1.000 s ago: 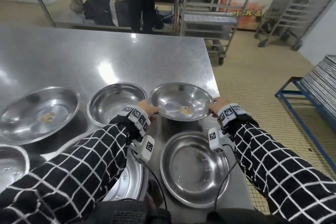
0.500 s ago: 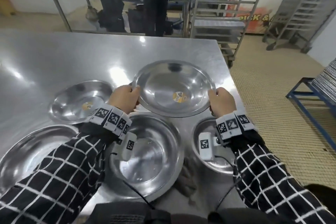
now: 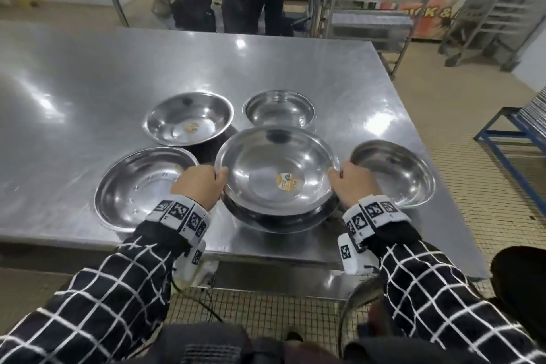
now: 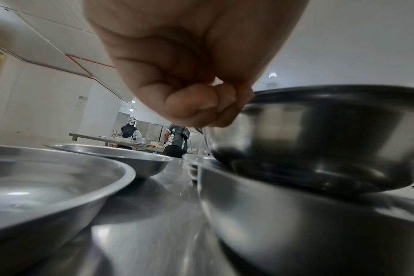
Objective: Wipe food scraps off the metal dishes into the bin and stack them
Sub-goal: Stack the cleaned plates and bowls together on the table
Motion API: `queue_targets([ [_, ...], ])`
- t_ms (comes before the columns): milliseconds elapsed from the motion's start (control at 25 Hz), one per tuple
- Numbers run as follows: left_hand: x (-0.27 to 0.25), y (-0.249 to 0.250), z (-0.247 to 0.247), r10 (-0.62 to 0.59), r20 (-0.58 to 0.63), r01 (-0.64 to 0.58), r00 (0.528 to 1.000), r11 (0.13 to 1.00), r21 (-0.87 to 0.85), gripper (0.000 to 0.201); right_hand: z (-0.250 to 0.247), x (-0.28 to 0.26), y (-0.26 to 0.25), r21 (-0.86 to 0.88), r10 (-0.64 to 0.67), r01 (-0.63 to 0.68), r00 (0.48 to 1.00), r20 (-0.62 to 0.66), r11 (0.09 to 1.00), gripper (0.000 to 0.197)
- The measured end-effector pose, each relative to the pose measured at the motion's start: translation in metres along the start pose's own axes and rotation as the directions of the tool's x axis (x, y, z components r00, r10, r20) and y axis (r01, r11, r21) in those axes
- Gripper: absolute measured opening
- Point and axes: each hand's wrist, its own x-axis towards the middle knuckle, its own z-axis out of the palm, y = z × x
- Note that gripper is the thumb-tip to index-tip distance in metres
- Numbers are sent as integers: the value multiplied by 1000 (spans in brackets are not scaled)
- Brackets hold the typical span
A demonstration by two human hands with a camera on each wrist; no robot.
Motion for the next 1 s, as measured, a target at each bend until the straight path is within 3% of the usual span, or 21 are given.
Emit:
queue_targets([
  [200, -5, 1, 14, -11, 78, 2, 997, 993, 120, 50, 4, 7, 2, -208, -69, 76, 997, 40, 975, 38],
  [400, -11, 7, 17, -41, 47, 36, 998, 994, 107, 42, -2, 14, 12, -302, -87, 105, 994, 72, 947, 29],
  [560, -5, 0, 9, -71, 85, 70, 994, 997, 10, 41, -15, 32, 0, -89, -138, 149, 983, 122, 985, 32],
  [680, 5, -21, -13, -129, 30, 131, 991, 988, -79, 41, -18, 53, -37, 96, -232, 220, 963, 139, 971, 27],
  [840, 29, -65, -55, -201, -13, 199, 979, 974, -112, 34, 0, 83, -105, 201, -346, 306, 914, 213, 931, 26],
  [1000, 63, -121, -76, -289, 27, 289, 957, 938, -194, 30, 39, 123, -164, 263, -250, 158, 898, 363, 952, 26],
])
